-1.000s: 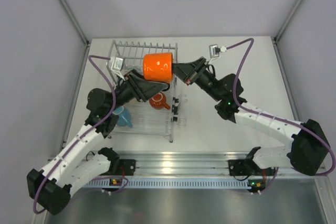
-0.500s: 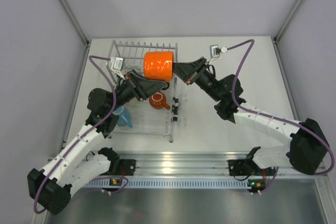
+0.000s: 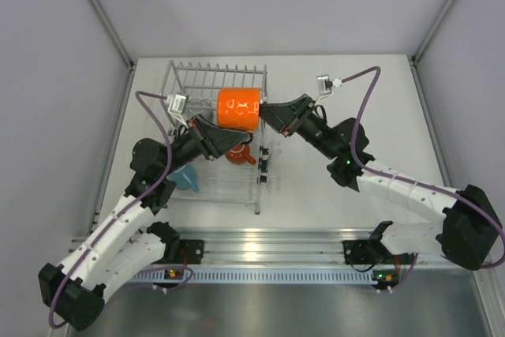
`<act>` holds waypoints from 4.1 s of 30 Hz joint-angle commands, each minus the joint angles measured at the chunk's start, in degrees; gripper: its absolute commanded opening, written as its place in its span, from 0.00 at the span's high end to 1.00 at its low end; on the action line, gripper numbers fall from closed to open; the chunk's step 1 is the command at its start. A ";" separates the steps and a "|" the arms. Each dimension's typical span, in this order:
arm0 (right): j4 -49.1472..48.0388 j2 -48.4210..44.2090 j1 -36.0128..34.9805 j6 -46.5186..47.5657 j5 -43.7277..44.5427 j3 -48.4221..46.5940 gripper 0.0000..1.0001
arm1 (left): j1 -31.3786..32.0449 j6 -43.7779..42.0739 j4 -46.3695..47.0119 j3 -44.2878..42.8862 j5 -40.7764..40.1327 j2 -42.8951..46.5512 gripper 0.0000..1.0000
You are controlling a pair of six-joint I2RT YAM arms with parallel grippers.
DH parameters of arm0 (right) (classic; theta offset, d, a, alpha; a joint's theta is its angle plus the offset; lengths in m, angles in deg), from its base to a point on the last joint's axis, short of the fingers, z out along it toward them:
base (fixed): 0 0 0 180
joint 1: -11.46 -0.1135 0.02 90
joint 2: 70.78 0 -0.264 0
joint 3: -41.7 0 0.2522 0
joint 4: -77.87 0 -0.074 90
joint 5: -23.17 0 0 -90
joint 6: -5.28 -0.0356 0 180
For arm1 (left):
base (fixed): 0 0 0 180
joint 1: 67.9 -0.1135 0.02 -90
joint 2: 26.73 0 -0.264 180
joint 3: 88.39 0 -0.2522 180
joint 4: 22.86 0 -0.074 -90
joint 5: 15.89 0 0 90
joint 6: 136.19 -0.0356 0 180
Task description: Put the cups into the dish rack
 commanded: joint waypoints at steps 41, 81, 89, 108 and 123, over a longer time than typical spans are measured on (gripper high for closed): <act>22.56 -23.28 -0.88 17.02 16.43 8.16 0.55 | 1.00 -35.40 -63.87 -10.22 -31.63 1.23 1.00; 27.04 -24.07 0.53 16.85 16.86 7.28 0.53 | 13.22 -15.36 -65.36 -1.88 -50.80 -2.81 1.00; 27.66 -25.83 0.62 17.02 17.39 8.25 0.53 | 13.39 -13.95 -65.36 -0.82 -50.62 -2.64 1.00; 29.68 -27.32 1.06 17.73 18.53 8.78 0.52 | 13.92 -13.43 -65.36 -1.44 -49.13 -4.66 0.76; 30.74 -28.29 1.06 17.38 19.06 8.96 0.52 | 14.01 -12.19 -65.28 -2.84 -45.44 -2.29 0.70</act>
